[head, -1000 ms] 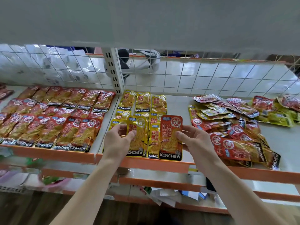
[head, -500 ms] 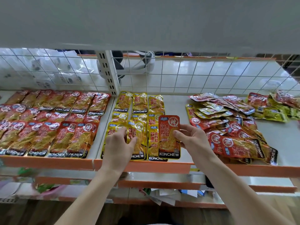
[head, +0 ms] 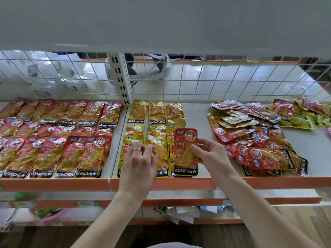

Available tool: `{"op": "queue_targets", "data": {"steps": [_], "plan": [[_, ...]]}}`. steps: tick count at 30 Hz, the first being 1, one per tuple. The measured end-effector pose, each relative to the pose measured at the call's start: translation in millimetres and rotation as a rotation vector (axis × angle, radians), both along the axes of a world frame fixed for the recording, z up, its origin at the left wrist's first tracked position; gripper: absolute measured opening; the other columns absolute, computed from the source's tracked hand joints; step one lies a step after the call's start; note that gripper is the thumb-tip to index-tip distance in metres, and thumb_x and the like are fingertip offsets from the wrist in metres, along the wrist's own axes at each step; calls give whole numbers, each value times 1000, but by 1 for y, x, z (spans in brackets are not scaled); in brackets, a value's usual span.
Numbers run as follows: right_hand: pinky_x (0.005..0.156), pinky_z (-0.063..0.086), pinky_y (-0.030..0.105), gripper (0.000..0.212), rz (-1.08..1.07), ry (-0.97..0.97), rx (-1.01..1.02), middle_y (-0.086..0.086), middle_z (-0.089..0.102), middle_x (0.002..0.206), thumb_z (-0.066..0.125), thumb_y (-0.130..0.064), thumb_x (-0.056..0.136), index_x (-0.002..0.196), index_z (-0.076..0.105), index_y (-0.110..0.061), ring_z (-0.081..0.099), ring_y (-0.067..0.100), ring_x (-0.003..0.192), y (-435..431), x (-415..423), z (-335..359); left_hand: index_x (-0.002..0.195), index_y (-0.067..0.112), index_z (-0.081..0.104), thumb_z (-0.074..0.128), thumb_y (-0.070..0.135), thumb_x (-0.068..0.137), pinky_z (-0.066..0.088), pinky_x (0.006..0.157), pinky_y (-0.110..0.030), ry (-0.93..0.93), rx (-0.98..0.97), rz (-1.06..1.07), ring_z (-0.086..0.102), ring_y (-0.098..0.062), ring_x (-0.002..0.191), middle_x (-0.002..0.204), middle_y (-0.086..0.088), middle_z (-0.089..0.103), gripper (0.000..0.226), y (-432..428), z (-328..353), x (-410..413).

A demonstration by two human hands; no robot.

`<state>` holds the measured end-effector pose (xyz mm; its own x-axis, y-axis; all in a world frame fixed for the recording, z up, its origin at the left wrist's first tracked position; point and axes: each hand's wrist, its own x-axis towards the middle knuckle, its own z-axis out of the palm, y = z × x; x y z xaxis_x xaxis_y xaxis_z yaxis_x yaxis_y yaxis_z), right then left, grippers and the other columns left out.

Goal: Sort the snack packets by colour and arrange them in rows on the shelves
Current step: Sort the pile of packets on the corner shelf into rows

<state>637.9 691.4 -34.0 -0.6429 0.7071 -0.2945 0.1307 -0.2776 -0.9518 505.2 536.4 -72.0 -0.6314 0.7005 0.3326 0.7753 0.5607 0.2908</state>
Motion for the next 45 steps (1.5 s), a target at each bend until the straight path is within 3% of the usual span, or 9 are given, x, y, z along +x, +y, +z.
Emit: {"op": "queue_targets", "data": {"steps": [5,10,18,27,36,41,43,45], "plan": [[63,54,17,14,-5,1,9,0,77,90,63,-5,94,105,68,-10,73,10,82,-1,0,0,123,13,66,75,40,83,54,86,-47,25,-83,-65,54,-30,115,129,-10,54,49,-6,-7,-1],[63,55,18,15,-3,-1,7,2,77,91,63,-4,94,107,69,-9,73,11,82,0,3,-1,136,20,60,72,39,86,43,104,-49,-26,-138,-139,49,-27,134,146,-4,51,54,-9,-12,-4],[64,55,19,14,17,2,-17,1,77,91,63,-5,94,103,69,-12,73,10,82,4,7,-2,134,24,60,73,37,87,38,108,-48,-72,-144,-148,48,-25,134,149,1,49,50,-14,-12,-4],[76,58,28,15,93,-4,-4,2,77,95,63,-7,94,106,69,-14,73,15,90,13,4,2,136,22,57,41,48,93,35,106,-41,-70,-50,-30,42,-21,136,151,0,45,53,-18,8,3],[62,55,19,19,139,52,-62,1,77,91,64,-6,93,112,66,-9,73,9,80,-12,-17,19,137,18,54,42,47,94,31,110,-47,37,1,55,42,-25,137,152,-4,43,53,-43,35,-12],[59,54,19,20,156,78,6,0,78,89,64,-5,93,112,67,-9,73,10,77,-50,-41,32,140,19,51,44,46,95,31,110,-48,83,65,80,40,-28,138,154,-6,42,53,-77,46,-32],[60,55,19,23,150,81,30,2,77,93,64,-5,93,115,67,-8,74,11,80,-71,-54,37,140,18,53,42,47,96,30,110,-48,84,76,82,40,-29,139,155,-6,41,54,-99,49,-43],[69,59,28,24,159,83,47,4,77,97,64,-6,93,117,67,-8,74,15,87,-96,-67,39,141,17,53,42,48,96,30,110,-48,81,78,79,39,-29,141,156,-5,40,55,-126,52,-56]]}}
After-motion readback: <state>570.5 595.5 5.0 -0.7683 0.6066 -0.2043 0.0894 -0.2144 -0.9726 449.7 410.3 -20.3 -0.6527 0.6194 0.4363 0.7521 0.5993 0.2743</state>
